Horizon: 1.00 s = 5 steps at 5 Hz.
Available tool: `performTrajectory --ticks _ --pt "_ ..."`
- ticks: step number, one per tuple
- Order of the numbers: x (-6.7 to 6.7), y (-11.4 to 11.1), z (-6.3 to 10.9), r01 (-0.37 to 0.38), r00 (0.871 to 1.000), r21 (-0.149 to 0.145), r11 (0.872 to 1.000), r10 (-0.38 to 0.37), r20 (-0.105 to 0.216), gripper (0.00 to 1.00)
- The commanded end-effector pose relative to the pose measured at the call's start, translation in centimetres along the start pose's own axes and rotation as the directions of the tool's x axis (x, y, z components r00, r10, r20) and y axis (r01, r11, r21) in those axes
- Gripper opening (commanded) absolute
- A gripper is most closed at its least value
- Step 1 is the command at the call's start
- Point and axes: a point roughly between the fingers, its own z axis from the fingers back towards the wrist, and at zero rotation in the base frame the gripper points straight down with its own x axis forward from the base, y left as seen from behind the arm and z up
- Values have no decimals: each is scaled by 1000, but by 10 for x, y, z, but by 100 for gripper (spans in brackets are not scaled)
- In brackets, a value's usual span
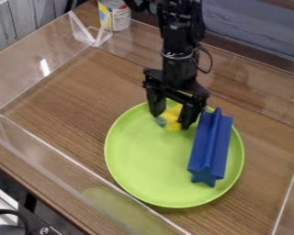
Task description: Remove the banana from inside the green plate and put it on the table
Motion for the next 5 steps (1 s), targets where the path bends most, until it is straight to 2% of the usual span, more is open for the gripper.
performTrajectory --ticks 1,3,4,5 --pt "10 3 18 -5 997 5 1000 4 73 0" --pt "9 12 35 -9 995 -2 1000 10 95 0" --pt "8 24 49 -26 992 -4 1000 26 120 0" --pt "6 48 66 -63 986 6 998 62 153 0"
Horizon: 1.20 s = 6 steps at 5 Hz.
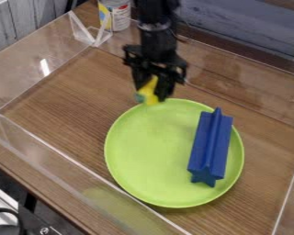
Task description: Remove the banana from inside the green plate and put it on the table
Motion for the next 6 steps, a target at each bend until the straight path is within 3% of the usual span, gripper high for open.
performTrajectory --ticks 1,2,3,4,6 --pt "12 37 29 -11 995 36 999 8 95 0" --pt "14 55 16 -14 997 47 999 10 77 0" --pt "4 48 4 12 999 37 999 -14 39 0" --pt "-9 36 3 29 999 23 999 -29 20 0" --pt "-2 21 5 84 996 24 996 -84 28 0"
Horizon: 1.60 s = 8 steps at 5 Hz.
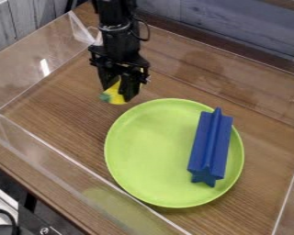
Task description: Remove the banana from inside the green plate and put it on the table
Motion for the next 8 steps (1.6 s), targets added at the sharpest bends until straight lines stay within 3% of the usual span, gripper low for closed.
performTrajectory --ticks 1,4,8 --pt "15 3 23 27 996 34 999 -30 83 0" --pt "26 13 10 60 995 66 996 -65 70 0" --pt "21 3 25 83 992 85 993 -90 83 0"
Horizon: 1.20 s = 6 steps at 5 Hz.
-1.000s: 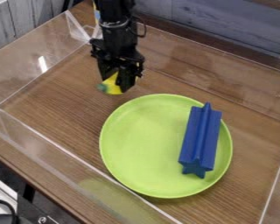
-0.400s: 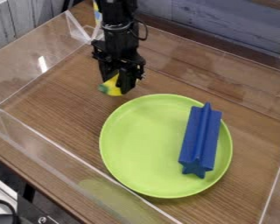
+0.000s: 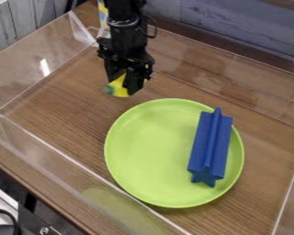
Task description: Remove the banana from inside the green plate and put it on the table
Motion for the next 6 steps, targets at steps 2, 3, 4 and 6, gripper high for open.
performTrajectory --ticks 2,3,4,6 --pt "11 9 9 6 998 26 1000 -8 59 0" --pt "15 12 3 5 998 22 1000 -6 55 0" --pt "17 14 -1 1 999 19 1000 -2 52 0" --pt "19 17 -7 -10 999 12 1000 9 47 0"
